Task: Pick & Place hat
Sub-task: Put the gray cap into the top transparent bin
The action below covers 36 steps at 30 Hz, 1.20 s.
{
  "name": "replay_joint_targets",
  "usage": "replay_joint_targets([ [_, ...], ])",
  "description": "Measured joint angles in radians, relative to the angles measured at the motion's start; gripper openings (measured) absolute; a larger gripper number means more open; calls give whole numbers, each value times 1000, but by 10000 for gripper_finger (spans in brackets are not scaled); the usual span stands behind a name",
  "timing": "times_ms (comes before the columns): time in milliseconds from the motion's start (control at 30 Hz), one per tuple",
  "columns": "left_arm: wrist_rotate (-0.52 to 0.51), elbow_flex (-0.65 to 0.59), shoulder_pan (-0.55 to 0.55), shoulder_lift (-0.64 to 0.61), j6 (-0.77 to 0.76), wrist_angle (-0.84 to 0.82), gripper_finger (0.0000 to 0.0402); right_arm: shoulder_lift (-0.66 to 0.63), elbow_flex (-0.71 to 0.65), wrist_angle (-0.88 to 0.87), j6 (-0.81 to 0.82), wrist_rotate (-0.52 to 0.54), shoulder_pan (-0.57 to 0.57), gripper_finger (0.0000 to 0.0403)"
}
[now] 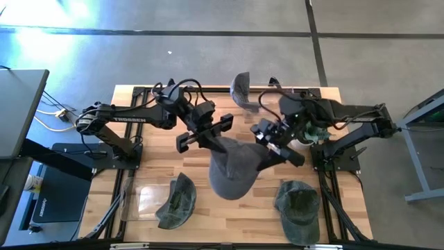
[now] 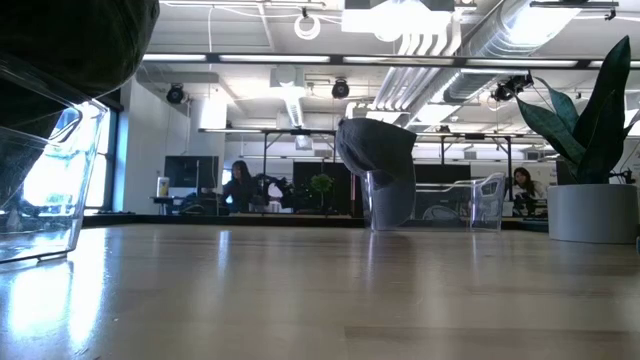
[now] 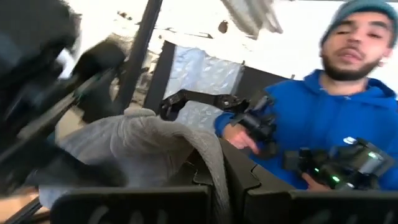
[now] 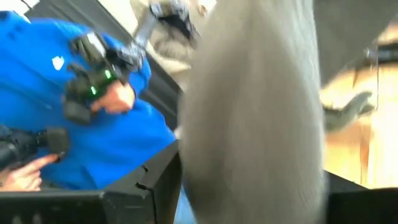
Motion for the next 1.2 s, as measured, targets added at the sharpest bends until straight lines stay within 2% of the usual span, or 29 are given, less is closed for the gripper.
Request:
replay_joint_targets([
  [200, -132, 0, 0, 0, 87, -170, 1, 0, 0, 142, 61, -8, 6, 187],
  [300, -173, 0, 0, 0, 102, -193, 1, 0, 0, 156, 83, 10, 9, 173],
  [500, -170, 0, 0, 1, 102, -193, 1, 0, -1, 103, 78, 106, 9, 90],
  [600, -151, 0, 0, 1, 71, -190, 1, 0, -1, 91, 41, 118, 9, 32],
  [667, -144, 0, 0, 2, 56, -168, 5, 0, -1, 96, 11, 120, 15, 9],
  [833, -92, 0, 17, 1, 72, -135, 66, 0, -1, 87, -11, 68, 22, 15],
  [967, -62, 0, 89, 1, 126, -266, 133, -7, -1, 29, -19, 48, 22, 7],
  [1067, -63, 0, 148, -5, 119, -394, 166, -28, -1, -41, -23, 114, 17, 5],
  [1200, -76, 3, 215, -40, 126, -574, 177, -68, -1, -139, -13, 287, -8, 4],
])
